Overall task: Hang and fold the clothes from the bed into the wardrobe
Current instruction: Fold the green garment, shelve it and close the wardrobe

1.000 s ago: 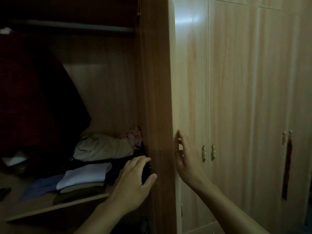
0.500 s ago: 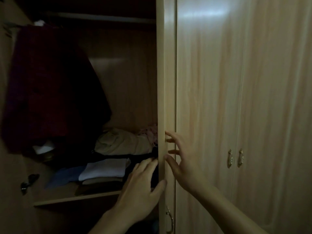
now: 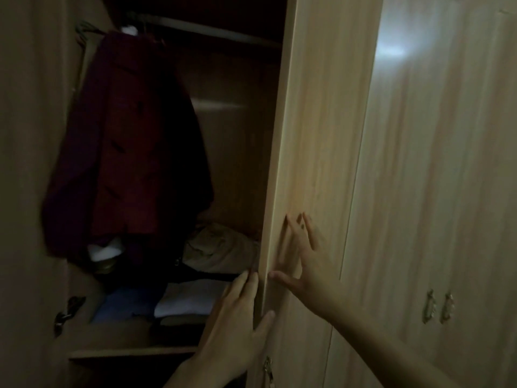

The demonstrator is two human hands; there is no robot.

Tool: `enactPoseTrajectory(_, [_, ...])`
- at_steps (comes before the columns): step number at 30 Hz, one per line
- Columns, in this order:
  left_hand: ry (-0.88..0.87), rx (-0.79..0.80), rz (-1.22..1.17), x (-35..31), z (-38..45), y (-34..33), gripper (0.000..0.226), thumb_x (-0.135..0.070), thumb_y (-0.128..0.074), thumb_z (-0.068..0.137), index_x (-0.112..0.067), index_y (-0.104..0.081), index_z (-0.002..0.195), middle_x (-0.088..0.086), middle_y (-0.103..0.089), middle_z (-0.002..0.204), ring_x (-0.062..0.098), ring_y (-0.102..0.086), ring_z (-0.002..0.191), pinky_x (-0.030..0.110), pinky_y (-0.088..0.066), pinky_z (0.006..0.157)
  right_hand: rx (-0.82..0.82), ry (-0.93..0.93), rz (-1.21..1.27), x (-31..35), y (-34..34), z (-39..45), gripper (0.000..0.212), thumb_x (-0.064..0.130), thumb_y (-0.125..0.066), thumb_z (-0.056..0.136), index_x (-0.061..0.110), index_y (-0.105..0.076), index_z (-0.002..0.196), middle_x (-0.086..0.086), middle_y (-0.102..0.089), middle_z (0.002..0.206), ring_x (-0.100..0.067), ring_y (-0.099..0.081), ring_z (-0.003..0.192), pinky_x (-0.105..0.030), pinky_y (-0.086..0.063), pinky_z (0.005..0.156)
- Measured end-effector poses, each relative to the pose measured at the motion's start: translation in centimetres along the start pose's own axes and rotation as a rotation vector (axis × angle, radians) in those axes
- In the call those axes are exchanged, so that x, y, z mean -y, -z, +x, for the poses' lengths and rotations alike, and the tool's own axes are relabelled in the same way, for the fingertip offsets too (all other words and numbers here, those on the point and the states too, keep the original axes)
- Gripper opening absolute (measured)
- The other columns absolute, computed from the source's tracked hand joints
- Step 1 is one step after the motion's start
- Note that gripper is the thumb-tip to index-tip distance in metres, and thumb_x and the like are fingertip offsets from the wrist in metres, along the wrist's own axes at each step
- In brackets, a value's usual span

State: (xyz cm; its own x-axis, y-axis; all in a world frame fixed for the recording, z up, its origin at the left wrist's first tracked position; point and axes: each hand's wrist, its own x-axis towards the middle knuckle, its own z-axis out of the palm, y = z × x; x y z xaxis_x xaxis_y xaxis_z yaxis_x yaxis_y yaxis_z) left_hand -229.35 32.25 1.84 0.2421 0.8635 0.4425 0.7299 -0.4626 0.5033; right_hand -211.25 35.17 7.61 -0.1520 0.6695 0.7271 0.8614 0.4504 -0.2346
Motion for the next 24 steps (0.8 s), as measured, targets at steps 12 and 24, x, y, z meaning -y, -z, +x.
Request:
enactPoseTrajectory(12, [-0.033, -0.124, 0.105, 7.6, 5.8, 0.8, 0.081, -0.050, -0.045, 0.098, -0.018, -0.001, 0.158, -0.004, -0.006, 0.165, 0.015, -0.013, 0.149, 0.024, -0.017, 0.117, 0.023, 0.046, -0.271, 0.8, -5.1, 8.7, 0.134, 0.073, -0.074, 0.057, 0.044, 0.018, 0.151, 0.011, 0.029, 0.160, -0.023, 0.019, 0.150, -0.061, -0.003, 0.113])
enactPoseTrajectory(24, [0.044, -0.170, 0.140, 11.0, 11.6, 0.4, 0.077, -0.035, -0.056, 0.092, -0.018, -0.016, 0.155, 0.001, -0.034, 0.152, 0.017, -0.037, 0.135, 0.031, -0.036, 0.109, 0.018, 0.077, -0.315, -0.3, -11.0, 12.7, 0.147, 0.056, -0.088, 0.051, 0.033, 0.013, 0.155, -0.004, 0.023, 0.162, -0.034, 0.015, 0.150, -0.068, -0.017, 0.112])
